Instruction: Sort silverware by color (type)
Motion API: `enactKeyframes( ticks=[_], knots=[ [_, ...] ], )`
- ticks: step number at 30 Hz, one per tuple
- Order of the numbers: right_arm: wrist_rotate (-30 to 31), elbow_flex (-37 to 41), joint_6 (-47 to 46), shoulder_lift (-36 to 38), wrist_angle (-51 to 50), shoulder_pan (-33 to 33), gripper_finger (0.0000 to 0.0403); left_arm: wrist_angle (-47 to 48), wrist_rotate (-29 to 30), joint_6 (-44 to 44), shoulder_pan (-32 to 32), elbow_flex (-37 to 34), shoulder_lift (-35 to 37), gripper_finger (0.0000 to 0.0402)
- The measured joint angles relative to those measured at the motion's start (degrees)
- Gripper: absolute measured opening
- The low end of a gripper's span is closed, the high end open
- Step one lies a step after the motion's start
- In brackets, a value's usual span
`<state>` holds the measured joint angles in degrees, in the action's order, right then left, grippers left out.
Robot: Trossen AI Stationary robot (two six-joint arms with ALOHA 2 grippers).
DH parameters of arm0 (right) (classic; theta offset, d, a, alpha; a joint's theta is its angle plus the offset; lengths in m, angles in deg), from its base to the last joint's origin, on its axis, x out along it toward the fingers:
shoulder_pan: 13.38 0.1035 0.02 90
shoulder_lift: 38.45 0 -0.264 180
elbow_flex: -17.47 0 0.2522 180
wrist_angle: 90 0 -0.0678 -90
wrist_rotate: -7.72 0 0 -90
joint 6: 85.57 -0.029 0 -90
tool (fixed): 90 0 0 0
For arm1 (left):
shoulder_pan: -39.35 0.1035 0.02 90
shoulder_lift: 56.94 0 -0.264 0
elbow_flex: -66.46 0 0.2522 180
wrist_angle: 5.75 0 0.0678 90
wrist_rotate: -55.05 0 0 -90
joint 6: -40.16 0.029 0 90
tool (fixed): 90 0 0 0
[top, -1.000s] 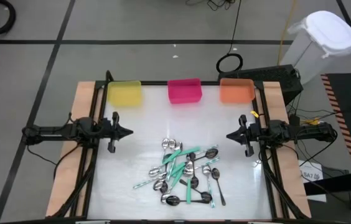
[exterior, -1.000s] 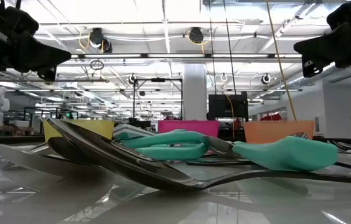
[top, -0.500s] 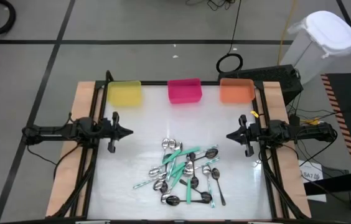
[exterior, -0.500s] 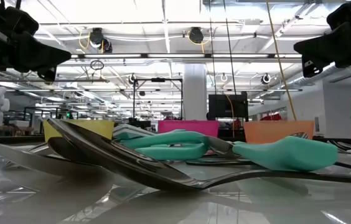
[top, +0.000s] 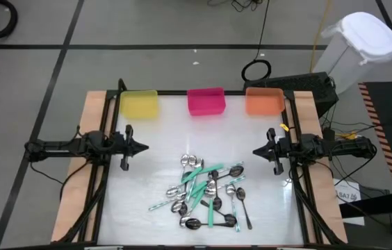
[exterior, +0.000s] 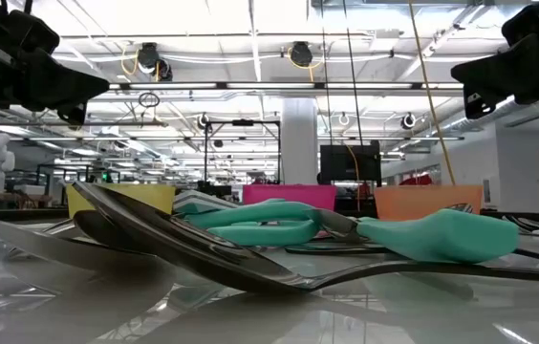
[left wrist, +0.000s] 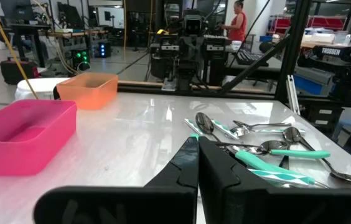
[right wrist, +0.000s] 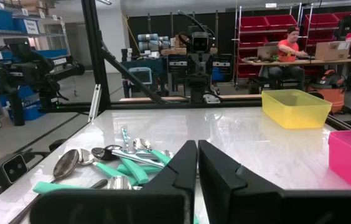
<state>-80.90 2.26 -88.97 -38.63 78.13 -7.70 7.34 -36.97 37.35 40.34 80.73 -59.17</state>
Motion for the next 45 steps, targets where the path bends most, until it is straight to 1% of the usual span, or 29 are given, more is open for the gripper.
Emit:
enactKeyframes(
  ticks=[28,35,39,45],
  knots=[
    [0.0,0.0,0.0,0.0,0.2,0.0,0.0013,0.0,0.0,0.0,0.0,0.0,0.0,0.0001],
    [0.1,0.0,-4.9,0.0,1.6,0.0,0.0013,0.0,0.0,0.0,0.0,0.0,0.0,0.0001],
    [0.2,-1.5,-4.9,-0.2,1.5,0.0,0.0013,0.0,0.0,0.0,0.0,0.0,0.0,0.0001],
    [0.5,-4.4,-2.5,-1.1,1.0,0.0,0.0013,0.0,0.0,0.0,0.0,0.0,0.0,0.0001]
  ],
)
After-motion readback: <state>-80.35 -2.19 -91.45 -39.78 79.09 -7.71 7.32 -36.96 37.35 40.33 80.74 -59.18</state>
